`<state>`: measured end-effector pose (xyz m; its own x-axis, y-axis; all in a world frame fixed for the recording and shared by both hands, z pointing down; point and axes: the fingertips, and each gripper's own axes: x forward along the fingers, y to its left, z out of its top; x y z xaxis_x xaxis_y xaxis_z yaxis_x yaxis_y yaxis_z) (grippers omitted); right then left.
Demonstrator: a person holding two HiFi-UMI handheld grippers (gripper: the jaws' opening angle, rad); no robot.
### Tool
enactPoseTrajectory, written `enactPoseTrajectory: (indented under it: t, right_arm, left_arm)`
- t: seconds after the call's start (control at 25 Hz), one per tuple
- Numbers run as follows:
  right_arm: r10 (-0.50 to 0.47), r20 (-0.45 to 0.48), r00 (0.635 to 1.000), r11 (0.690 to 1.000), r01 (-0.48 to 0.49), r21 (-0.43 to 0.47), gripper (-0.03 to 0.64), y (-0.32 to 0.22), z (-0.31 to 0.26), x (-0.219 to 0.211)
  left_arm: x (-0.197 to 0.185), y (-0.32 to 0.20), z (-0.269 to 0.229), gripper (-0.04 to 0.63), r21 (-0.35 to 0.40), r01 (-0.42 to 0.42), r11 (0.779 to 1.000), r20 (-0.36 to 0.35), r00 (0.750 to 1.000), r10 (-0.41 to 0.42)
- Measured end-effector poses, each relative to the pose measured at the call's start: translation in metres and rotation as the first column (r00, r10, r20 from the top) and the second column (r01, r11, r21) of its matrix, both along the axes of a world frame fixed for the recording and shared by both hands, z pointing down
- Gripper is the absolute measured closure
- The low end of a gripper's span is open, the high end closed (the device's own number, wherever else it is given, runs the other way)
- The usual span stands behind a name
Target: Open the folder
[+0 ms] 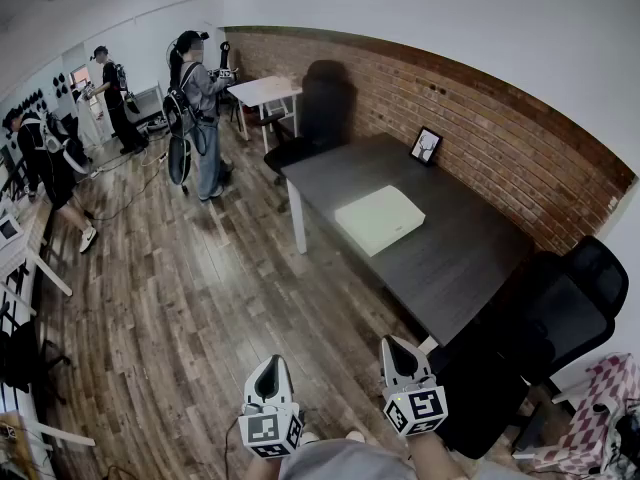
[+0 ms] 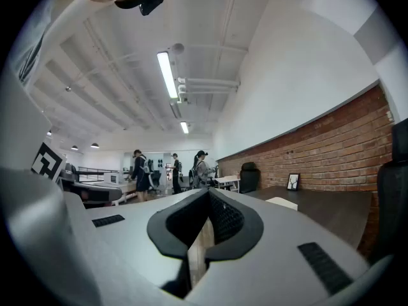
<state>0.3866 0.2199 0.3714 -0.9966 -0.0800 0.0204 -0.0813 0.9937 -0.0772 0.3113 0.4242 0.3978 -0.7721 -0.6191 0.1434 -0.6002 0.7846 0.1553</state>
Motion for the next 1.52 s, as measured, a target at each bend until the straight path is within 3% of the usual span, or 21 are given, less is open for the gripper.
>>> enactPoseTrajectory:
  t: [0.92, 1.52]
  right_arm:
    - [0.051, -0.018, 0.999, 0.999, -0.051, 0.002, 0.618, 0.038, 0.019, -0.047]
    - [0.039, -0.028, 0.999, 0.998, -0.040, -0.039, 0.618, 0.033, 0.035, -0.143]
  left_arm:
    - [-0.054, 0.037, 0.025, 0.592, -0.033, -0.060, 0.998, -0.018, 0.998, 0.059]
    - [-0.137, 0.033, 0.035, 0.592, -0.062, -0.062, 0.996, -0.025, 0.998, 0.061]
